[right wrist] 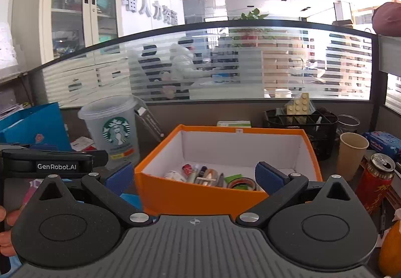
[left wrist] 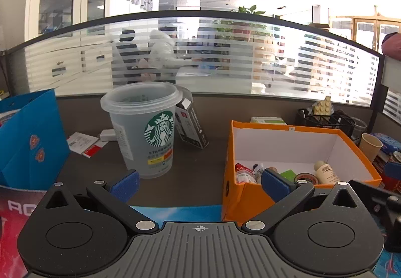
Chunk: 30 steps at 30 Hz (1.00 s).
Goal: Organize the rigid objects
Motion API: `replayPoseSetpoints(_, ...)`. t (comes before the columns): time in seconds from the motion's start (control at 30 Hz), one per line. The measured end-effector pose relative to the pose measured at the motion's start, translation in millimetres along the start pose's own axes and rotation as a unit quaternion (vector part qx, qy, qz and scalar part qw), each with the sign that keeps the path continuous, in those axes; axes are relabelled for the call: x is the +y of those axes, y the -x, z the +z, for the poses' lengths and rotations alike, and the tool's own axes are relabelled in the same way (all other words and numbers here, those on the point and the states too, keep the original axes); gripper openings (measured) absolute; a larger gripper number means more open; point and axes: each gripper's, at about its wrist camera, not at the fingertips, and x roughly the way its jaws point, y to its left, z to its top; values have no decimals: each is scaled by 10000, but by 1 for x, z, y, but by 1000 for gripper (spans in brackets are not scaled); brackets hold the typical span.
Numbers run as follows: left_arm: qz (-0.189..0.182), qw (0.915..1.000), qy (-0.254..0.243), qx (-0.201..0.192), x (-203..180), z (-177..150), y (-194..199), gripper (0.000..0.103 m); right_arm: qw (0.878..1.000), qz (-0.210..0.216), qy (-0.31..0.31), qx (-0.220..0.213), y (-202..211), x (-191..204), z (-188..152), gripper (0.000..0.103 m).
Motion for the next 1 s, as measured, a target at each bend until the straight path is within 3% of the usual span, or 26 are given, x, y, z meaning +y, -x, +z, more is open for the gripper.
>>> replayPoseSetpoints(0.4, -145, 9998, -159, -19, -12, -13, 27, 103, 10000, -2, 6, -72, 17, 16, -12, 103)
replayPoseSetpoints(1.0, -132, 9990, -370, 205, -38, -29, 27, 103, 9984, -399, -381, -138, 29, -20, -27, 103)
